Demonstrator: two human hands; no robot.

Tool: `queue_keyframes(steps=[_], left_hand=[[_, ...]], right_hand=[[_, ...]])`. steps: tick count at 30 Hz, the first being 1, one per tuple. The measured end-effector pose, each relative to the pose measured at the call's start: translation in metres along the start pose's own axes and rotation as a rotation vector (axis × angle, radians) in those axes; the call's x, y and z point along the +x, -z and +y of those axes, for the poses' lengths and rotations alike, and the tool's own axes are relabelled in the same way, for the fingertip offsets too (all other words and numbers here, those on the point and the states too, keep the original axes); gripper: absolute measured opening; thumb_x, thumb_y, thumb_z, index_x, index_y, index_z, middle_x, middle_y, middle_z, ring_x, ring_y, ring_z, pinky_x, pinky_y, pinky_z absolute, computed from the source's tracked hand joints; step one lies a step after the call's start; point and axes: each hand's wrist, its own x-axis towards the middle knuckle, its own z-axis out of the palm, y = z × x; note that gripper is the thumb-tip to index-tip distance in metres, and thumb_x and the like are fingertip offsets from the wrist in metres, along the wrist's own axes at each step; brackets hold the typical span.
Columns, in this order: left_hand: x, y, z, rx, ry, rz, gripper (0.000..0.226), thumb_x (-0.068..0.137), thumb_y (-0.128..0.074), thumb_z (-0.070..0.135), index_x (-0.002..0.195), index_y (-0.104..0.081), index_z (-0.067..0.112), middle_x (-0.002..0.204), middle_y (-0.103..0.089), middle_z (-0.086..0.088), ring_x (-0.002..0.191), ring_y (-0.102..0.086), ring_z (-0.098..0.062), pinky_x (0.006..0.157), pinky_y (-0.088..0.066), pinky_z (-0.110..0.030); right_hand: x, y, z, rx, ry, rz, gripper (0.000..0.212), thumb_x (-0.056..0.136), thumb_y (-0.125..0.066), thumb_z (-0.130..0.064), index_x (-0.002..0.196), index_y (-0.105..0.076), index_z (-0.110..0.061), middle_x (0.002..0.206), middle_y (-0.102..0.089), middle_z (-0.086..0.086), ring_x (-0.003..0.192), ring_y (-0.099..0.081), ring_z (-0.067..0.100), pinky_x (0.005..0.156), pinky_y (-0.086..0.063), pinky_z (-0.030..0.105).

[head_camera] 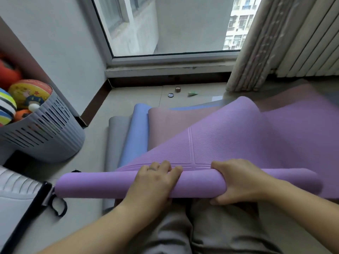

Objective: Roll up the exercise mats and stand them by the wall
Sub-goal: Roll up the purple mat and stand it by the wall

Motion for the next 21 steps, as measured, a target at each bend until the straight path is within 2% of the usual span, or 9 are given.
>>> queue_keyframes(steps=[3,5,7,10,13,16,18,21], left_hand=[[0.008,0.006,-0.001,0.020,0.040,-0.138,0.061,0.073,-0.067,0.028,0.128,-0.039,0.027,0.116,-0.049,-0.002,0.102,-0.054,-0.029,0.079,-0.042,-0.037],[0.015,0.009,-0.009,-0.086,0.028,-0.216,0.058,0.075,-0.064,0.030,0.127,-0.038,0.029,0.118,-0.049,-0.001,0.105,-0.053,-0.027,0.081,-0.044,-0.036],[0.025,0.013,-0.020,-0.239,-0.008,-0.345,0.055,0.071,-0.069,0.031,0.119,-0.042,0.031,0.115,-0.053,0.002,0.102,-0.055,-0.024,0.080,-0.046,-0.035],[0.036,0.020,-0.032,-0.374,-0.026,-0.489,0.047,0.069,-0.073,0.031,0.109,-0.047,0.033,0.113,-0.059,0.006,0.099,-0.054,-0.017,0.082,-0.046,-0.033],[0.032,0.020,-0.027,-0.231,0.007,-0.344,0.056,0.071,-0.069,0.036,0.120,-0.044,0.033,0.116,-0.052,0.006,0.104,-0.050,-0.019,0.080,-0.045,-0.032],[0.022,0.017,-0.014,-0.045,0.040,-0.165,0.063,0.075,-0.063,0.035,0.131,-0.035,0.032,0.119,-0.050,0.003,0.105,-0.054,-0.024,0.074,-0.041,-0.033],[0.024,0.028,-0.019,0.021,0.069,-0.064,0.063,0.079,-0.060,0.034,0.134,-0.032,0.031,0.119,-0.050,0.002,0.105,-0.055,-0.025,0.072,-0.038,-0.032],[0.030,0.063,-0.042,0.076,0.164,0.092,0.062,0.081,-0.059,0.033,0.136,-0.031,0.033,0.116,-0.051,0.002,0.102,-0.056,-0.025,0.067,-0.034,-0.032]], right_hand=[[-0.002,-0.004,-0.002,-0.064,0.033,0.096,0.071,0.058,-0.052,-0.079,0.113,-0.046,-0.034,0.107,-0.050,-0.013,0.096,-0.052,0.013,0.075,-0.043,0.031],[-0.002,-0.008,-0.009,-0.119,0.068,0.172,0.086,0.056,-0.048,-0.079,0.125,-0.046,-0.028,0.114,-0.050,-0.006,0.100,-0.050,0.020,0.082,-0.047,0.039],[0.002,-0.011,-0.025,-0.201,0.130,0.205,0.078,0.058,-0.051,-0.073,0.121,-0.049,-0.027,0.108,-0.054,-0.004,0.095,-0.051,0.022,0.078,-0.047,0.041],[0.016,-0.008,-0.038,-0.164,0.070,0.188,0.055,0.067,-0.057,-0.059,0.112,-0.047,-0.028,0.106,-0.055,-0.008,0.096,-0.051,0.020,0.076,-0.040,0.034],[0.021,-0.009,-0.029,-0.122,0.027,0.227,0.050,0.062,-0.057,-0.056,0.103,-0.050,-0.028,0.096,-0.058,-0.009,0.088,-0.055,0.020,0.069,-0.040,0.032],[0.021,-0.015,-0.022,-0.132,0.047,0.322,0.048,0.050,-0.060,-0.052,0.089,-0.057,-0.024,0.077,-0.060,-0.007,0.070,-0.058,0.023,0.058,-0.044,0.032],[0.030,-0.004,-0.024,-0.110,0.057,0.429,0.048,0.047,-0.063,-0.048,0.085,-0.060,-0.020,0.072,-0.061,-0.005,0.063,-0.058,0.026,0.053,-0.046,0.032],[0.052,0.027,-0.032,-0.075,0.095,0.630,0.052,0.045,-0.072,-0.042,0.089,-0.064,-0.015,0.075,-0.064,0.001,0.065,-0.060,0.030,0.056,-0.048,0.033]])
